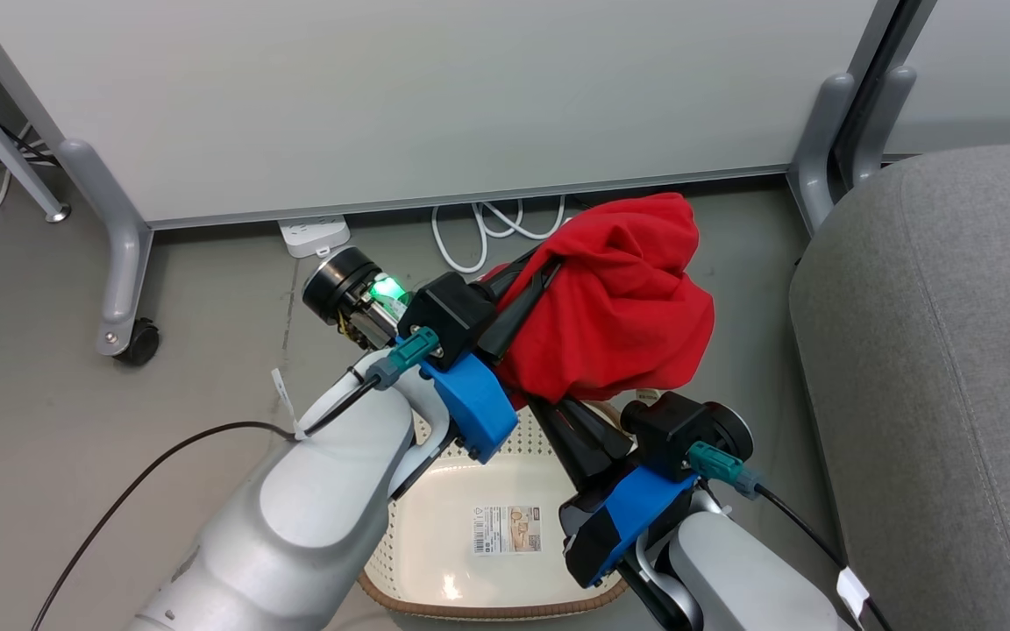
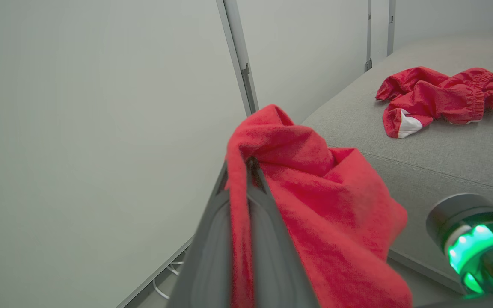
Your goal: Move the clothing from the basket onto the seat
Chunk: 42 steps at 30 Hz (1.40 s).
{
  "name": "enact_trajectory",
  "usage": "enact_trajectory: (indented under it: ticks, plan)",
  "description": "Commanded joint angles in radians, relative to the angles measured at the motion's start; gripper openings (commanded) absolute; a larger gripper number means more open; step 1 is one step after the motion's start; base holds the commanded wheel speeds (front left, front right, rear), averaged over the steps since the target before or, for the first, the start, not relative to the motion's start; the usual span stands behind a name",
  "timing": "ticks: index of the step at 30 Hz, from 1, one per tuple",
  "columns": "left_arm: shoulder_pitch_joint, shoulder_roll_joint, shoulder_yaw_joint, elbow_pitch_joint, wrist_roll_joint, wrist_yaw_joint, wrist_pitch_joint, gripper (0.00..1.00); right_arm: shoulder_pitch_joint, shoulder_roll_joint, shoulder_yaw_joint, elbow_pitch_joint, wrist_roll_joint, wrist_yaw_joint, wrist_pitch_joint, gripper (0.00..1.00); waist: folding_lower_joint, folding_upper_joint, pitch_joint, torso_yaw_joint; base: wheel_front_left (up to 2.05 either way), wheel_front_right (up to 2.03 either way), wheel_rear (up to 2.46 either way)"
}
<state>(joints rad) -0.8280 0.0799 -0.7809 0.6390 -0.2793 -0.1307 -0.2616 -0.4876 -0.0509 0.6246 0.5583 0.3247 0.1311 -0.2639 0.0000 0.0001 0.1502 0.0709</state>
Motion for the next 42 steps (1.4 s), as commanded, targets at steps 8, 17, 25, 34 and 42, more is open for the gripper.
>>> enact_trajectory:
  ticks: [8,17,25,34,42]
  plan:
    - [-0.01,0.001,0.013,-0.003,0.008,0.001,-0.005,1.0,-0.017,0.001,0.002,0.002,-0.008,-0.001,-0.001,0.0,0.0,-0.0001,0.004,0.0,0.0,0.0,0.0]
    - [0.001,0.001,0.02,-0.006,0.016,0.001,-0.005,1.0,-0.012,0.001,-0.004,0.009,-0.012,-0.001,-0.001,0.0,0.0,-0.0001,0.002,-0.005,0.0,0.0,0.0]
    - [0.006,0.005,0.019,-0.002,0.018,0.001,-0.005,1.0,-0.011,0.001,-0.024,0.009,-0.017,-0.001,-0.001,0.0,0.0,-0.0001,0.006,-0.022,0.0,0.0,0.0]
    - [-0.003,0.013,0.018,-0.004,0.016,0.001,-0.005,1.0,-0.035,0.001,-0.09,0.018,-0.06,-0.001,-0.001,0.0,0.0,-0.0001,0.033,-0.078,0.0,0.0,0.0]
    - [-0.011,0.021,0.005,-0.008,0.015,0.001,-0.005,1.0,-0.05,0.001,-0.189,0.003,-0.1,-0.001,-0.001,0.0,0.0,-0.0001,0.068,-0.163,0.0,0.0,0.0]
